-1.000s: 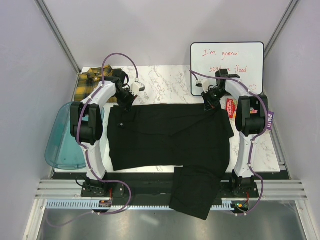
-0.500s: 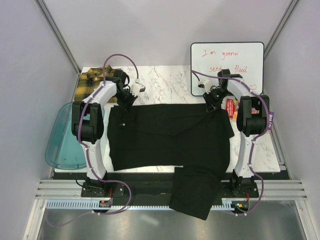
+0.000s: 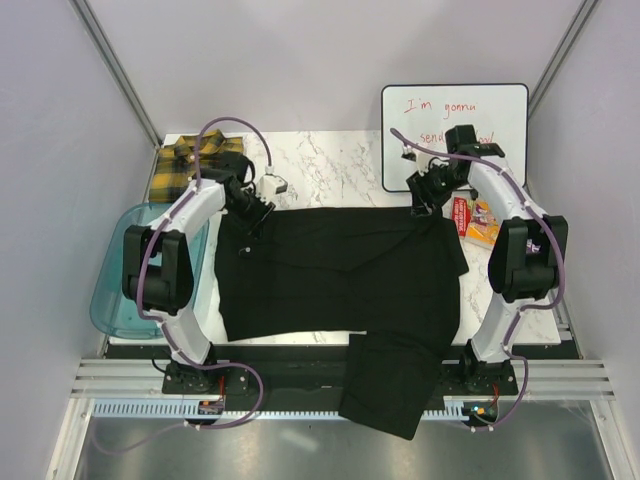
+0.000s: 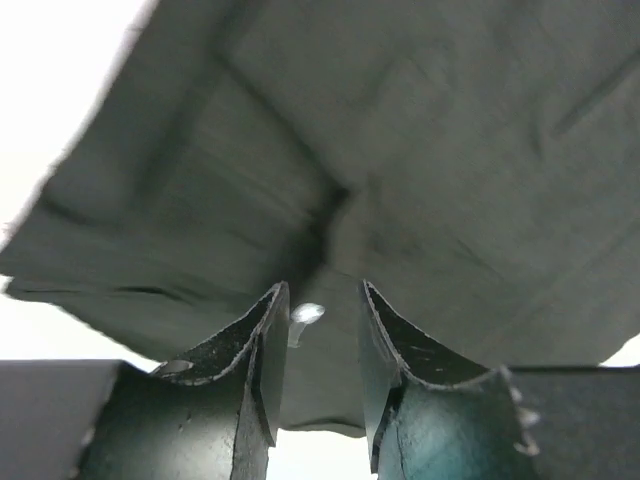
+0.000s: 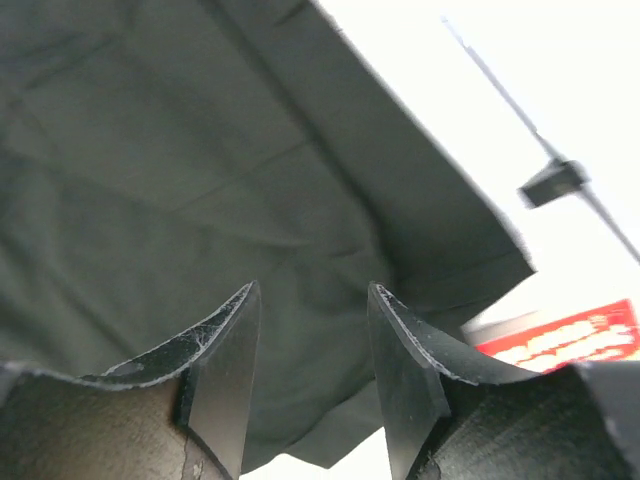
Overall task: Fold and stack the long sleeve shirts
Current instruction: Fold the shirt
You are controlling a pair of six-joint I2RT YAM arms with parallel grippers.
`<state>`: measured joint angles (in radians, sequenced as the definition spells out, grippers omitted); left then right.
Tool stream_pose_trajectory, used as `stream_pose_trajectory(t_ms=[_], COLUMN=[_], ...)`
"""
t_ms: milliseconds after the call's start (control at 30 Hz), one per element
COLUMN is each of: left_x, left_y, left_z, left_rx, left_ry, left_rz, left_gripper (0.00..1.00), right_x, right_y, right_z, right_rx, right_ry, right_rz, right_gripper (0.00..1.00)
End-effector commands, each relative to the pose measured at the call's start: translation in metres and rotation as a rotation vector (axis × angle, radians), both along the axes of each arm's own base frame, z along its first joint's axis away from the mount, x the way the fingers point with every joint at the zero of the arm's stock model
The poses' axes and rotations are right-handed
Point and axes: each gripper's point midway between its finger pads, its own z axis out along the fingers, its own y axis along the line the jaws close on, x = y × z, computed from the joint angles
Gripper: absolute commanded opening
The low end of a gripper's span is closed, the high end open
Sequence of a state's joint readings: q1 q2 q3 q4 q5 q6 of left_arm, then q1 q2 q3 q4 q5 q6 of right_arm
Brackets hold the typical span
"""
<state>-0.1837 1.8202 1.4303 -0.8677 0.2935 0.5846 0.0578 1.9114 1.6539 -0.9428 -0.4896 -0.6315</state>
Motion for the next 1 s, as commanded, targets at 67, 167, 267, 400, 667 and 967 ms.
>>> stream_pose_trajectory(t_ms=[67,167,267,400,667,967], left_x=[-0.031,-0.026,-0.016,-0.001,0.022,-0.065], left_y=[-0.008,-0.003,0.003,0.018,0.011,-0.017], left_z=[-0.041,-0.058,-0.068,-0.083,-0.070,0.038], left_rx=[-0.055,-0.021,0.006,0.045,-0.070,-0.278], left_ry=[0.090,0.100,0.094,0.106,0.099,0.036], left_rz=[0.047,0.059,0.072,0.111,0.119,-0.105], left_gripper=[0.39,0.38,0.37,0.36,0.36,0.51], right_x=[-0.036,-0.034,-0.028,-0.005,0.033,-0.107], right_y=[0.019,0.017,0.011,0.007,0.028,0.010], right_z=[-0.039,-0.056,-0.079,-0.100,-0.078,0.021], right_rx=[0.025,0.003,-0.037,-0.065,-0.004,-0.045], right_ry=[0.125,0.136,0.148,0.134,0.088,-0.004], right_rz=[0.007,0.001,-0.013,-0.047,-0.066,0.237], right_gripper=[0.54,0.53,0.52,0.52,0.51,0.57])
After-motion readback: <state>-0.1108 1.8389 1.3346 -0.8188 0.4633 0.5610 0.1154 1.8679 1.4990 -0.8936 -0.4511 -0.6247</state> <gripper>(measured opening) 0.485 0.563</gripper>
